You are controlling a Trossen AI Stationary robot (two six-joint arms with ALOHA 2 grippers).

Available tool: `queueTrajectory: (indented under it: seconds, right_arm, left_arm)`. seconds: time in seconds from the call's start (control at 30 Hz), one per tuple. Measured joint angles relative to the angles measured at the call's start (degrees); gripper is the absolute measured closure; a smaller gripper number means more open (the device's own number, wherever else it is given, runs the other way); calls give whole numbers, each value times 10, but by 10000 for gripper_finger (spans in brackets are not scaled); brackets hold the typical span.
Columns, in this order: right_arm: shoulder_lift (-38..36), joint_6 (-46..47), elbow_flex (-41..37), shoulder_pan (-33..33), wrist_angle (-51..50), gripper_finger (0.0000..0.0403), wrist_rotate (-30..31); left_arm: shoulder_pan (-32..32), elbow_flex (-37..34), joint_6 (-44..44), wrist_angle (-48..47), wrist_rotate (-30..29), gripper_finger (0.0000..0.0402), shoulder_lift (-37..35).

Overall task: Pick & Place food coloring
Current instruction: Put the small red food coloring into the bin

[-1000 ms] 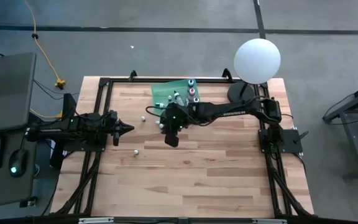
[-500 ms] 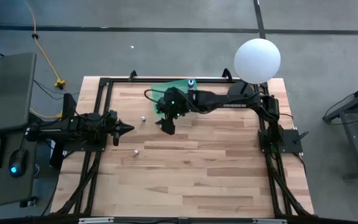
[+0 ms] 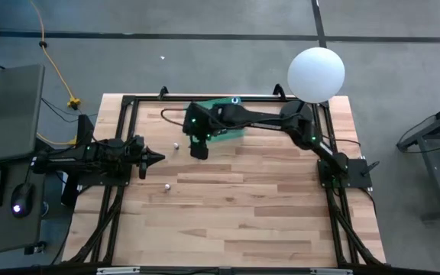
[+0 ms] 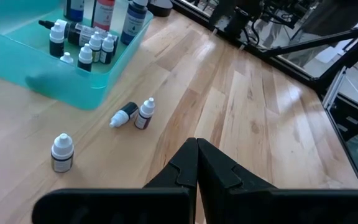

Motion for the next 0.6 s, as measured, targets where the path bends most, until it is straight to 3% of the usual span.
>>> queueTrajectory:
  seconds: [0.2,0.6]
  right_arm:
    - [63,-3,29,3,-78,153,-11]
    - [66,-33,-76,10,6,153,-29]
  left_arm:
    - [0,0,0,0,0,401,0]
    - [0,0,0,0,0,401,0]
